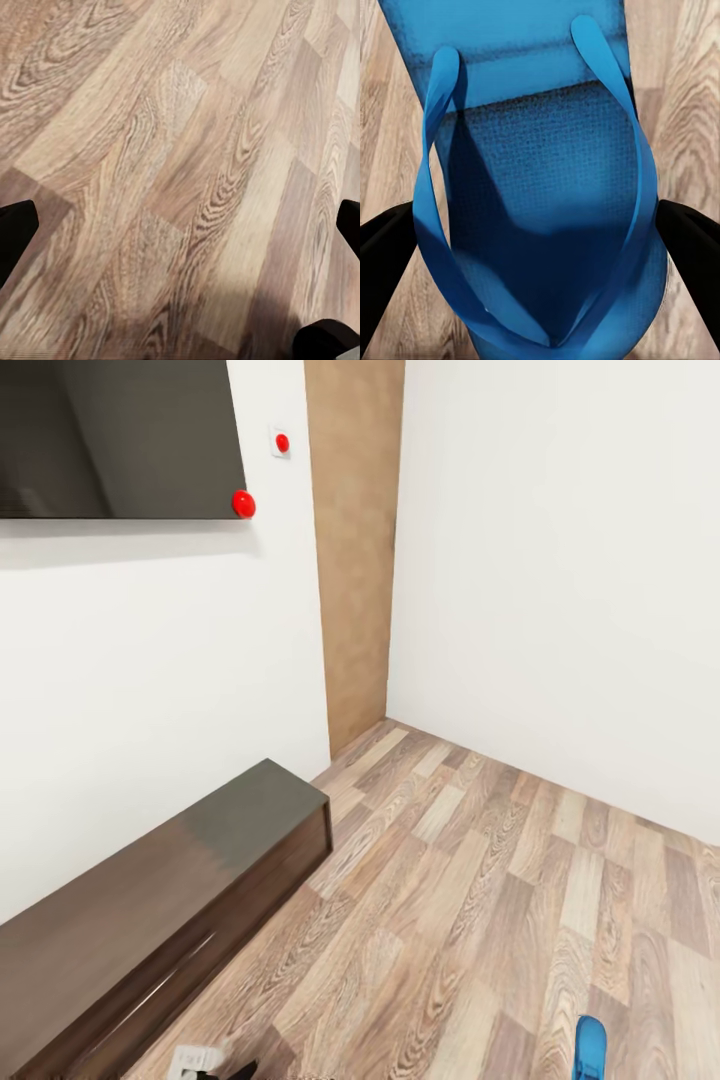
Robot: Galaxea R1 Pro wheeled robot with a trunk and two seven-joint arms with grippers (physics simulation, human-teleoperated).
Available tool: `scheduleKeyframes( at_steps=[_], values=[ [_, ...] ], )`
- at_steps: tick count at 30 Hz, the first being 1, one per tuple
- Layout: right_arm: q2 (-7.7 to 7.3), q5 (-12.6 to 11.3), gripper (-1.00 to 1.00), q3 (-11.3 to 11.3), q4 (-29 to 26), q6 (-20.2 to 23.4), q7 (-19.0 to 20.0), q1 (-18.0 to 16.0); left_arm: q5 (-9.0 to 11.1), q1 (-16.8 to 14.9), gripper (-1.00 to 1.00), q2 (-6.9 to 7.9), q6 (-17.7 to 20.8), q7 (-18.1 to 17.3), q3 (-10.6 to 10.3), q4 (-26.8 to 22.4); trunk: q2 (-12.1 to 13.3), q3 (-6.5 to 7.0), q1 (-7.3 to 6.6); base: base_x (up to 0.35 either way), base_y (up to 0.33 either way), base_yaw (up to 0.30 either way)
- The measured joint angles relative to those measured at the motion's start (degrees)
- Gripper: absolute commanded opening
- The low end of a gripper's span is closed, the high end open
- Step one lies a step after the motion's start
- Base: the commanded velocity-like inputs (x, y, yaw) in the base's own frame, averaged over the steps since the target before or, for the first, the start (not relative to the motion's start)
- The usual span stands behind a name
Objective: In the bedroom, move the book from the bed onto either nightstand, and place the two sandals side by side next to the bed.
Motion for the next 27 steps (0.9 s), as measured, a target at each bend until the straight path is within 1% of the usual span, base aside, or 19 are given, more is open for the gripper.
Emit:
scheduleKeyframes(
  at_steps=[19, 23, 24, 26, 27],
  values=[
    [0.00, 0.25, -1.00, -0.01, -0.07, 0.00, 0.00, 0.02, -0.05, -0.03, 1.00, -0.16, 0.00, 0.07, -0.07, 0.00, 0.00, -0.20, 0.00, 0.000, 0.000, 0.278],
    [-0.06, 0.23, -1.00, -0.06, -0.27, 0.00, 0.01, -0.01, -0.08, -0.03, 1.00, -0.08, 0.03, 0.51, -0.45, 0.04, 0.00, -0.20, 0.00, 0.000, 0.000, 0.284],
    [-0.07, 0.22, -1.00, -0.08, -0.36, 0.00, 0.03, -0.01, -0.10, -0.03, 1.00, 0.03, 0.02, 1.64, -0.99, 0.30, 0.00, -0.20, 0.00, 0.000, 0.000, 0.282],
    [-0.08, 0.23, -1.00, -0.07, -0.47, 0.00, 0.06, 0.01, -0.27, -0.03, 1.00, 0.15, -0.06, 5.41, -2.00, 2.30, 0.00, -0.20, 0.00, 0.000, 0.000, 0.278],
    [-0.08, 0.23, -1.00, -0.06, -0.48, 0.00, 0.06, 0.01, -0.45, -0.03, 1.00, 0.17, -0.09, 6.71, -2.30, 3.06, 0.00, -0.20, 0.00, 0.000, 0.000, 0.275]
  ],
)
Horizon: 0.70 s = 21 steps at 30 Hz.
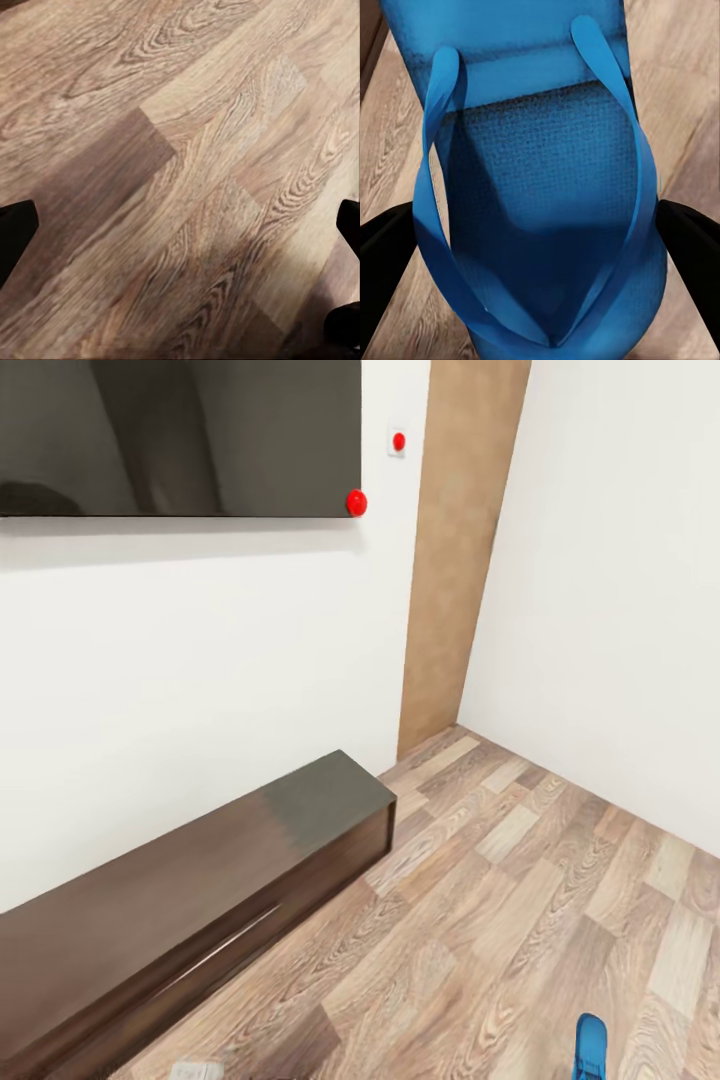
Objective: In the bedroom, move the book from the bed onto either nightstand, and place the two sandals side by side next to the bed.
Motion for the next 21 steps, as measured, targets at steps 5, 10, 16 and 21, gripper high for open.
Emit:
scheduleKeyframes(
  at_steps=[5, 10, 16, 21],
  values=[
    [-0.01, -0.03, -1.00, -0.01, -0.09, 0.00, 0.01, -0.01, -6.42, -0.01, 1.00, -0.43, -1.11, 9.65, -2.22, 3.54, 0.00, 0.00, 0.00, 0.000, 0.000, 0.269],
    [-0.01, -0.03, -1.00, -0.01, -0.13, 0.02, 0.01, -0.01, -11.77, 0.00, 1.00, -1.36, -1.45, 11.44, -2.75, 4.19, 0.00, 0.00, 0.00, 0.000, 0.000, 0.262],
    [-0.01, -0.04, -1.00, 0.00, -0.14, 0.00, 0.04, -0.02, -12.68, 0.01, 1.00, -1.45, -1.56, 11.55, -2.76, 4.13, 0.00, 0.00, 0.00, 0.000, 0.000, 0.255],
    [-0.01, -0.04, -1.00, -0.01, -0.15, 0.00, 0.09, -0.02, -12.67, 0.00, 1.00, -1.47, -1.59, 11.52, -2.72, 4.09, 0.00, 0.00, 0.00, 0.000, 0.000, 0.255]
  ],
)
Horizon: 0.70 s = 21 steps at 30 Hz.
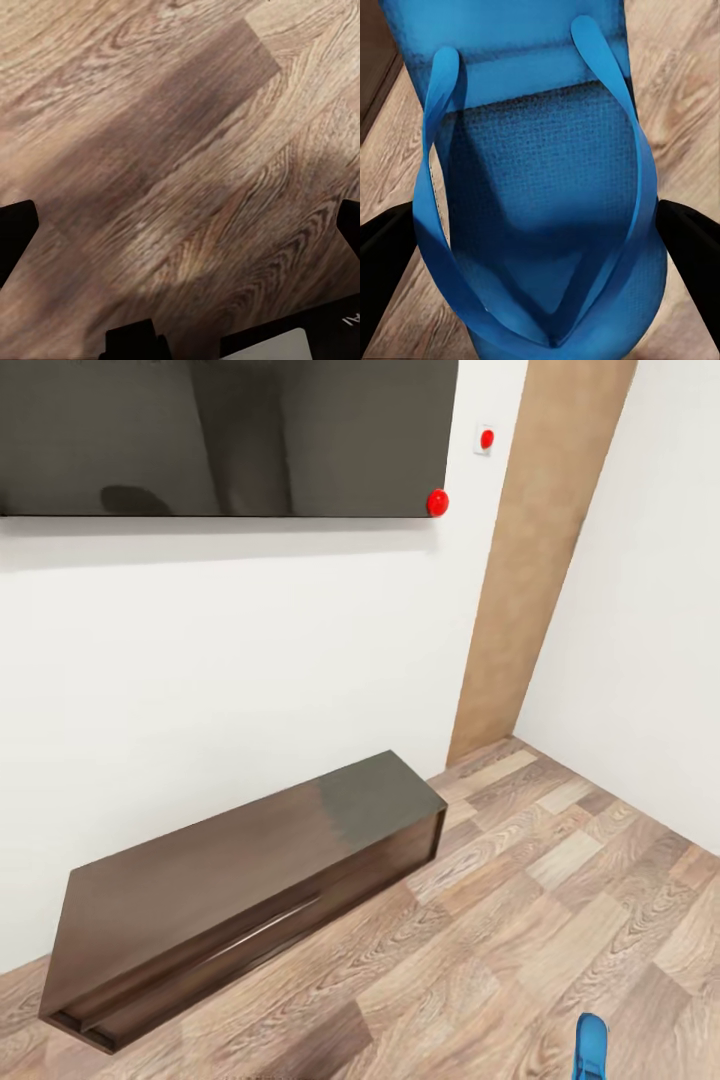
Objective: In the bedroom, move the book from the bed onto either nightstand, and place the two sandals side by side next to the bed.
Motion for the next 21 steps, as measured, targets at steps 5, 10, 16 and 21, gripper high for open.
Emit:
scheduleKeyframes(
  at_steps=[5, 10, 16, 21],
  values=[
    [0.00, 0.00, -1.00, 0.00, -0.03, 0.04, 0.02, 0.01, 0.00, 0.01, 1.00, -0.07, -0.01, 0.00, 0.00, 0.00, 0.00, 0.00, 0.00, 0.000, 0.000, 0.254],
    [0.00, -0.01, -1.00, -0.01, -0.01, 0.03, 0.01, -0.02, 0.00, 0.02, 1.00, -0.10, -0.02, 0.00, 0.00, 0.00, 0.00, 0.00, 0.00, 0.000, 0.000, 0.254],
    [0.00, -0.01, -1.00, -0.01, 0.00, 0.00, 0.01, -0.01, 0.00, -0.01, 1.00, -0.11, -0.02, -0.01, 0.00, 0.00, 0.00, 0.00, 0.00, 0.000, 0.000, 0.254],
    [0.00, 0.00, -1.00, 0.00, 0.01, 0.00, 0.01, 0.01, 0.00, 0.00, 1.00, -0.11, -0.01, -0.01, -0.07, 0.00, 0.00, 0.00, 0.00, 0.000, 0.000, 0.255]
  ],
)
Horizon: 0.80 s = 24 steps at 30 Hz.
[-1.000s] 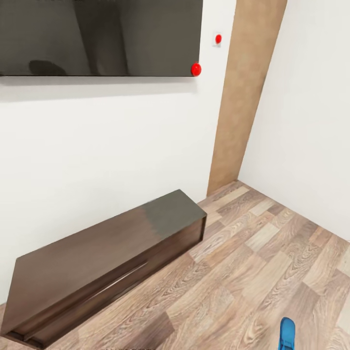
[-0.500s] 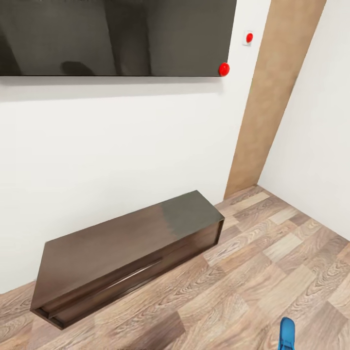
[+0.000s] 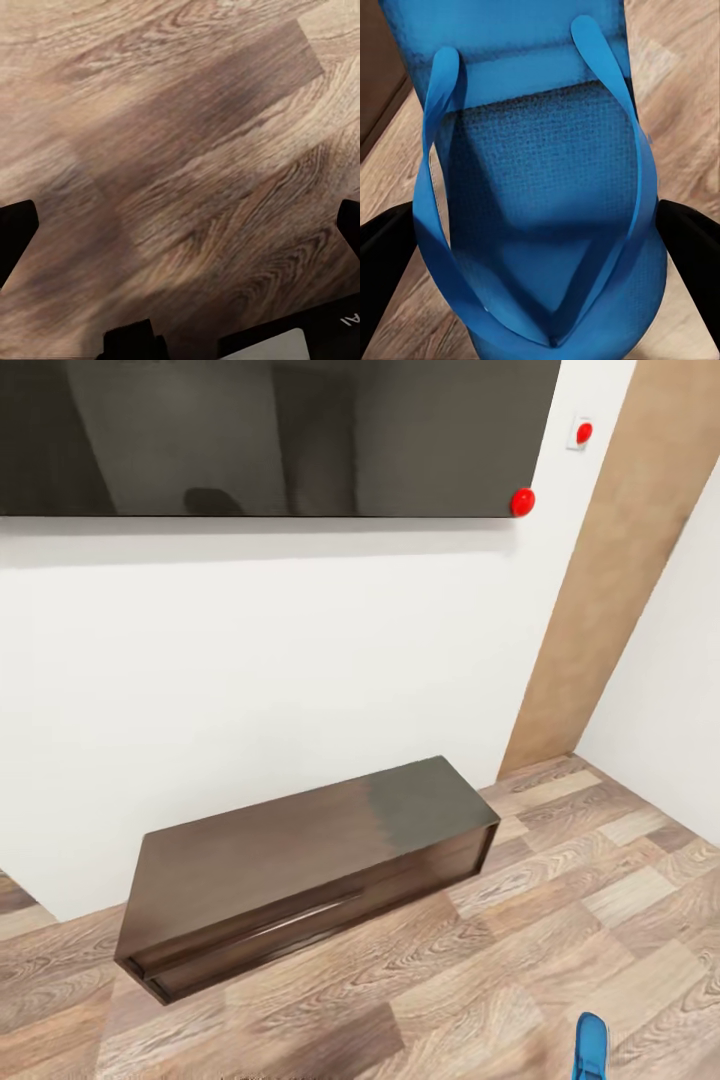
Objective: In the bedroom, move the book from the bed onto either nightstand, and place the two sandals side by side next to the bed.
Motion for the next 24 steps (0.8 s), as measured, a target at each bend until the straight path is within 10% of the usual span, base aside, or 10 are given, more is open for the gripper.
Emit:
scheduleKeyframes(
  at_steps=[24],
  values=[
    [0.00, -0.01, -1.00, -0.01, -0.03, 0.00, 0.00, -0.01, 0.00, -0.02, 1.00, 0.00, 0.00, 0.00, -0.01, 0.00, 0.00, 0.00, 0.00, 0.000, 0.000, 0.262]
  ],
)
